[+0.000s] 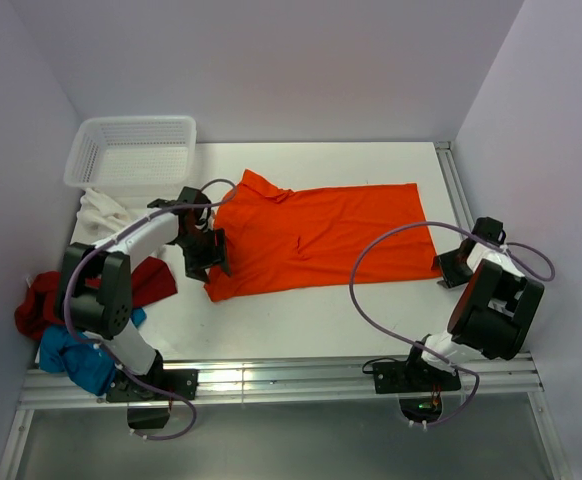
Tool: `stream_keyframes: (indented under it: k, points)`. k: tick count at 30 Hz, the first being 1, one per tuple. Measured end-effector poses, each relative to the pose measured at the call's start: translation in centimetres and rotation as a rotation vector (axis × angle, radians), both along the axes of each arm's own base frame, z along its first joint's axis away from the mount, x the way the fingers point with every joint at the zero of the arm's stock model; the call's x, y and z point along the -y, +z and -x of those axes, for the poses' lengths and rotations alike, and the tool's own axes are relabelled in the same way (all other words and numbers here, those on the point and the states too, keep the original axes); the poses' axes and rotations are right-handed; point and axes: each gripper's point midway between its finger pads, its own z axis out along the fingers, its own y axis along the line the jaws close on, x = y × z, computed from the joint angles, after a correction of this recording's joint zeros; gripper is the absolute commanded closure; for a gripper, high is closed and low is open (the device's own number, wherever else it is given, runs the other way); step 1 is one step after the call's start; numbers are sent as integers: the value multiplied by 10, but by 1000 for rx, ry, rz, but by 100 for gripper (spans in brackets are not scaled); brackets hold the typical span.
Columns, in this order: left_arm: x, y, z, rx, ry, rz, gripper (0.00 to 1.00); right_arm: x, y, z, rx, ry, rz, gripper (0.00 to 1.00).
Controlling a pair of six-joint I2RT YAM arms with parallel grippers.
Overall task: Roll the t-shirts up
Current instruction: Fold the tshirt
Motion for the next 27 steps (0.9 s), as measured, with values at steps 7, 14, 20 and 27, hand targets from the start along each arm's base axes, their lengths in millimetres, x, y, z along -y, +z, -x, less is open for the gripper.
stream_keyframes:
  k: [7, 14, 20, 27]
  points:
    - [-3, 1, 17, -13, 95, 76, 21, 7, -3, -7, 13, -28, 18, 78]
    - [1, 5, 32, -3, 182, 132, 20, 13, -4, -16, -4, -35, 10, 100]
    - [0, -4, 44, -22, 250, 145, 26, 13, -4, -15, -12, -40, 6, 100]
    - [-5, -16, 43, -19, 299, 111, 38, 13, -4, -15, -13, -40, 5, 100]
